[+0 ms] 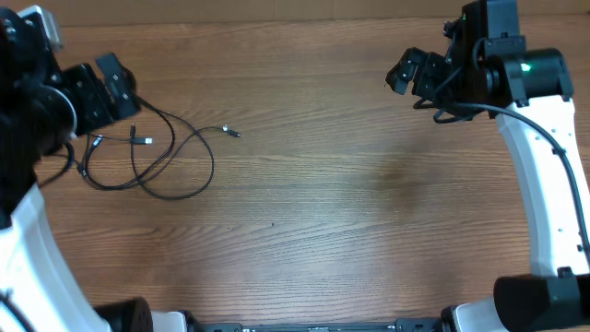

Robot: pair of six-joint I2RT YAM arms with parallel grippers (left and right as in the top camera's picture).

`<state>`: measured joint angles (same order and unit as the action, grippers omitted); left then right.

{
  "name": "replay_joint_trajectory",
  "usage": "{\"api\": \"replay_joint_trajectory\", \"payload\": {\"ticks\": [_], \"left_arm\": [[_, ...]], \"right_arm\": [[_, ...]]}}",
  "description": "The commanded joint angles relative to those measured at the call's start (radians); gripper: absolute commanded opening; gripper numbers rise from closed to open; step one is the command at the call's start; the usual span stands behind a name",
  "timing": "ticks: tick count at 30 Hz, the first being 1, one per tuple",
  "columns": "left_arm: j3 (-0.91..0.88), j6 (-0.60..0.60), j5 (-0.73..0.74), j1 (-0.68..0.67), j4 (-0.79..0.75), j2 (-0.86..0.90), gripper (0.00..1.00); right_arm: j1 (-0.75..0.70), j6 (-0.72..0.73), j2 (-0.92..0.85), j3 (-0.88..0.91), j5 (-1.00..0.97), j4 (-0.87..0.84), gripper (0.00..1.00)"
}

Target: Untangle cables

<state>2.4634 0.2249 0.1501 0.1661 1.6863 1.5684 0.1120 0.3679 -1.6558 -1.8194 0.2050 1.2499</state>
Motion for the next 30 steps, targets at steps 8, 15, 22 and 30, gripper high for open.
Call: {"api": "replay_joint_trajectory", "payload": {"ticks": [8,15,22,30], "left_arm": [[-0.157,0.114,-0.23,-0.215,-0.031,-0.308,1.0],[-0.566,0.12,-0.262,-0.245,-0.275,-0.576,0.99],[-1.181,0.119,-0.15,-0.245,-0.691,-0.863,0.98],[-1.688,0.161,0.116,-0.245,-1.028,-1.038,1.0]], "right_arm": [[-0.002,-0.033,0.091,-0.014,-0.006,0.047,1.0],[-0.002,-0.032,0.092,-0.014,-0.002,0.051,1.0],[-0.002,-0.033,0.092,-0.014,-0.003,0.07,1.0],[-0.002,-0.052,0.092,-0.014,-0.003,0.049,1.0]]}}
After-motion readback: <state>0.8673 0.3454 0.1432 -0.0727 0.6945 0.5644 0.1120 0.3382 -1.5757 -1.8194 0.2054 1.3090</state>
